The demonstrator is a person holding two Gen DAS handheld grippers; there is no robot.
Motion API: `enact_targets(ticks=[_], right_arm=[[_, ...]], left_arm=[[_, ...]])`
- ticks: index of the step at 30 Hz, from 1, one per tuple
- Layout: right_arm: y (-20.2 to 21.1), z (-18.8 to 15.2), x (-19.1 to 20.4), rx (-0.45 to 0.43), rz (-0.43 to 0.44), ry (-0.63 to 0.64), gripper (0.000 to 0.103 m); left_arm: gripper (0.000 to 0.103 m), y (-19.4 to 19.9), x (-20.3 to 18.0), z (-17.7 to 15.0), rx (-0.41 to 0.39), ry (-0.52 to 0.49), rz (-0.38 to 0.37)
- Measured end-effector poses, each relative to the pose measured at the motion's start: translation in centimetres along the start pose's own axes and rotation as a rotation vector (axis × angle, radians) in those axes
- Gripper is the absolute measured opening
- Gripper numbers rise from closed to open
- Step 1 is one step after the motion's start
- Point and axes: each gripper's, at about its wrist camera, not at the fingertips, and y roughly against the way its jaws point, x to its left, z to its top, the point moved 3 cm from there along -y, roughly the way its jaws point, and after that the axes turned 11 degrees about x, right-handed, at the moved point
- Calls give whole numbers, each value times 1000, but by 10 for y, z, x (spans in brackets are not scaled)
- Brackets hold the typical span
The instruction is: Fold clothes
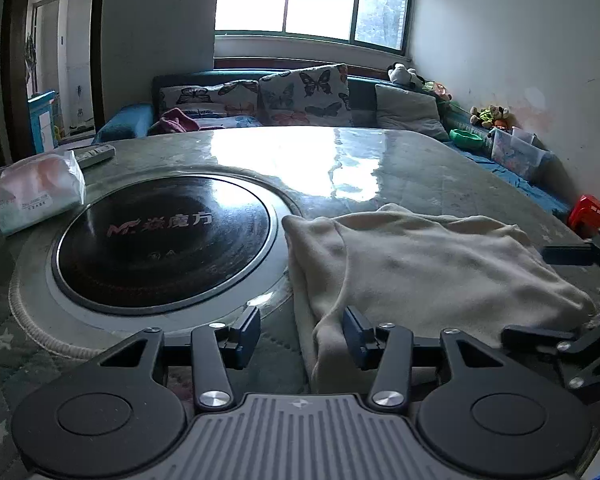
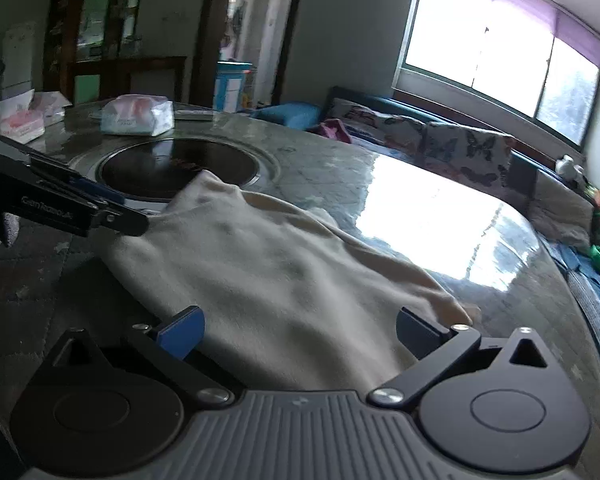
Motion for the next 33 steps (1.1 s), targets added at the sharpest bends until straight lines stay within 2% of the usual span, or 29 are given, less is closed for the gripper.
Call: enact_targets(ticks=[5,11,16,21,28,33], right_arm=[[7,-10,-17,-6,-41,-73,103],[7,-26,-32,48,-115,-100,103],[17,-29,-52,10,-163,-179,103],[8,-44,-66,71,-223,-191,103],[20,-44,-81,26,-244,-241,103],[10,-47,-85,52,-236,-231,103]], left_arm=[[51,0,-2,-2,-2,2,2],[52,-1,-1,-4,0,3,14],[52,-2,-2,-5,1,-2,18],[52,-1,1,-5,4,1,17],[52,-1,-1,-3,7,-8,18],[52,1,3,-3,11,8,14]])
